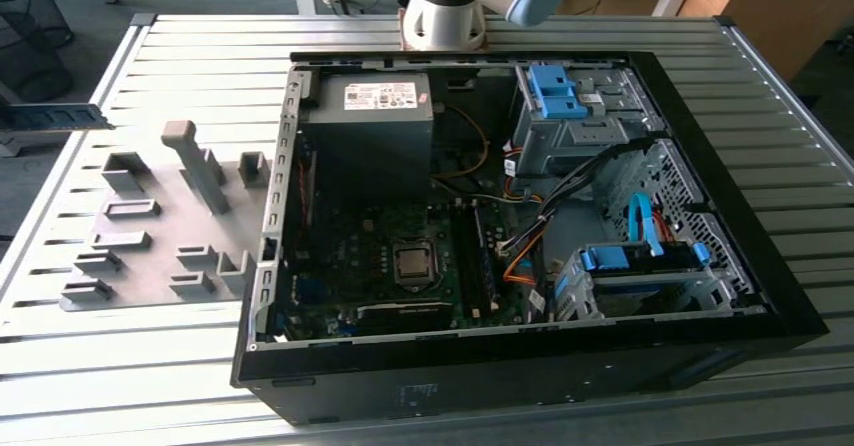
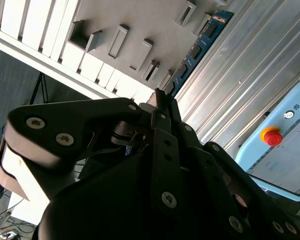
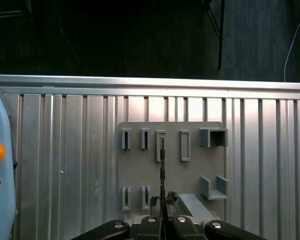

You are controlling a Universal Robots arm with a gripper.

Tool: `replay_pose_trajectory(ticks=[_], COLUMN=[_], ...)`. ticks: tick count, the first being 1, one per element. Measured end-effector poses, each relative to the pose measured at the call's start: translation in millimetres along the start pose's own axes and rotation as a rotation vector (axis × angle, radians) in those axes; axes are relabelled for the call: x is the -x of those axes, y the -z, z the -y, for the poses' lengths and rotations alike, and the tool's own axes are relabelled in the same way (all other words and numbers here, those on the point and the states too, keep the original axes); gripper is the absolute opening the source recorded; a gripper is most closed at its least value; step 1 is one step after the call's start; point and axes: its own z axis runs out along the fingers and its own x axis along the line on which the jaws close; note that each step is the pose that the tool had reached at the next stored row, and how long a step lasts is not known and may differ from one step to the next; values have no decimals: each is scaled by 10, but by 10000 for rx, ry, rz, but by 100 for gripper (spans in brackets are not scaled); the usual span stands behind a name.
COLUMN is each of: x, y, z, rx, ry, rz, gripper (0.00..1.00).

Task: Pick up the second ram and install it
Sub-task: 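Pick up the second ram and move it above second insertion slot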

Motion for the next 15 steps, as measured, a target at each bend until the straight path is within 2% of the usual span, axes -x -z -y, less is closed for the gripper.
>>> replay_pose_trajectory(ticks=[15], x=[1], y=[3], z=[101], rx=[0], ry=[-1], rz=[0], gripper=[14])
